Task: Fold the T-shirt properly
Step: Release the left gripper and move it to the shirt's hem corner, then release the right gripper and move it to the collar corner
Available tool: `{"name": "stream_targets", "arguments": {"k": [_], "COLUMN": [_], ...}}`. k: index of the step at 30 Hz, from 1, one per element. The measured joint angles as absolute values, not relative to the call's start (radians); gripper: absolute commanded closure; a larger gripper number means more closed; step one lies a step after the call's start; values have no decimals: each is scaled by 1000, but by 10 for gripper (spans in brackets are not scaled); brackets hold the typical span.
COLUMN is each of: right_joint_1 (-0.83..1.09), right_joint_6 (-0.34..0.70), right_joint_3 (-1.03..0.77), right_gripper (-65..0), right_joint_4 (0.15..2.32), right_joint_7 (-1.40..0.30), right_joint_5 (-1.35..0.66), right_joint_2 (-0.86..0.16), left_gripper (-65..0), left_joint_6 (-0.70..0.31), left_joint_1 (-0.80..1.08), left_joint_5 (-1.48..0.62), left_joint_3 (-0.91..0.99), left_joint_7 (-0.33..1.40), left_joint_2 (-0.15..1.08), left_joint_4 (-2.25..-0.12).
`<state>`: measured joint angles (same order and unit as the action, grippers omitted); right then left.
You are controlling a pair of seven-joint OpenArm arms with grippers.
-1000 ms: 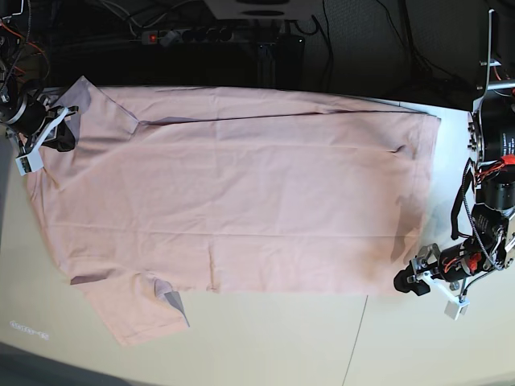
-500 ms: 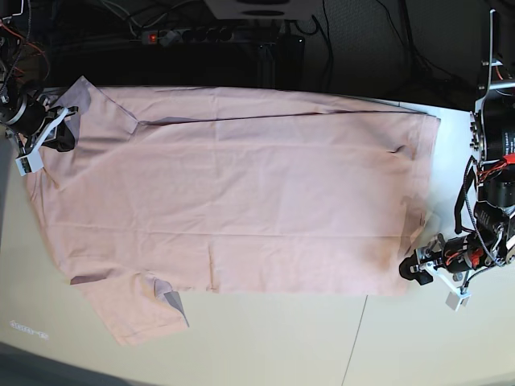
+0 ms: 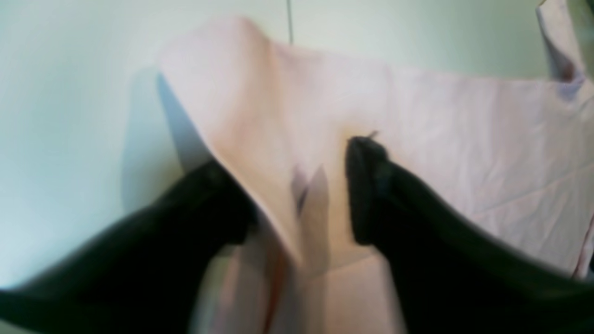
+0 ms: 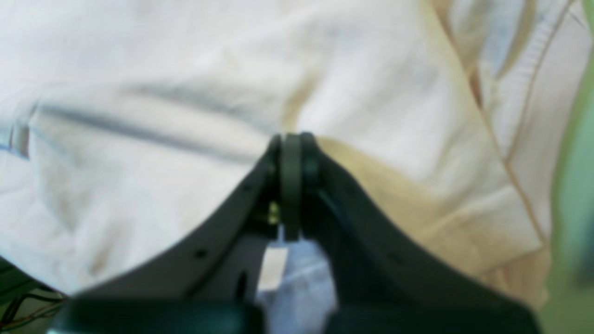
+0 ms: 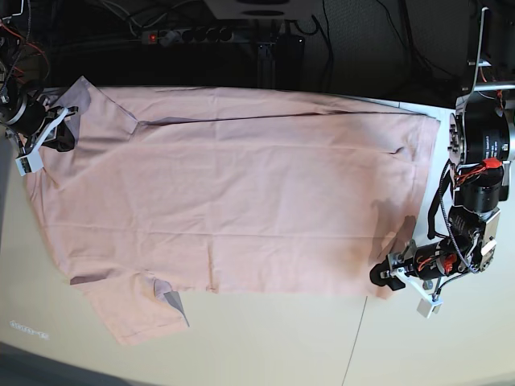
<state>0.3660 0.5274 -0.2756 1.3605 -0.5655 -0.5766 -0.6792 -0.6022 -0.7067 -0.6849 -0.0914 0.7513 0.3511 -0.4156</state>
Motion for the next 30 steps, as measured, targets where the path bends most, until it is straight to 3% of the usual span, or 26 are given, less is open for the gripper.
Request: {"name": "stream_targets", "arguments": {"k": [2,15,21,30], "right_joint_1": [366,332,273,156], "right_joint_6": [527,529,531,531], "right_joint_3": [-276,-328,-439,-445], "right_gripper": [0,0,0,0], "right_joint_4": [1361,1356,1355,1354], "right_joint_7": [-565,-624,-694,-733], "right_joint_5": [-577,-665,-717,-732], "right_joint_2": [-679,-678,-672,-668], "left_gripper": [0,0,0,0], "left_joint_6": [-603,-603,-603,-603], "left_joint_1": [-699,-699,-699,-698], "left_joint_5": [-682,-678,-680,-668], "left_joint_3": [-93,-93,-93,-93], "left_joint_7": [736,721,729,778], "left_joint_2": [346,346,347,346], "left_joint_4": [-412,-411,-411,-453]}}
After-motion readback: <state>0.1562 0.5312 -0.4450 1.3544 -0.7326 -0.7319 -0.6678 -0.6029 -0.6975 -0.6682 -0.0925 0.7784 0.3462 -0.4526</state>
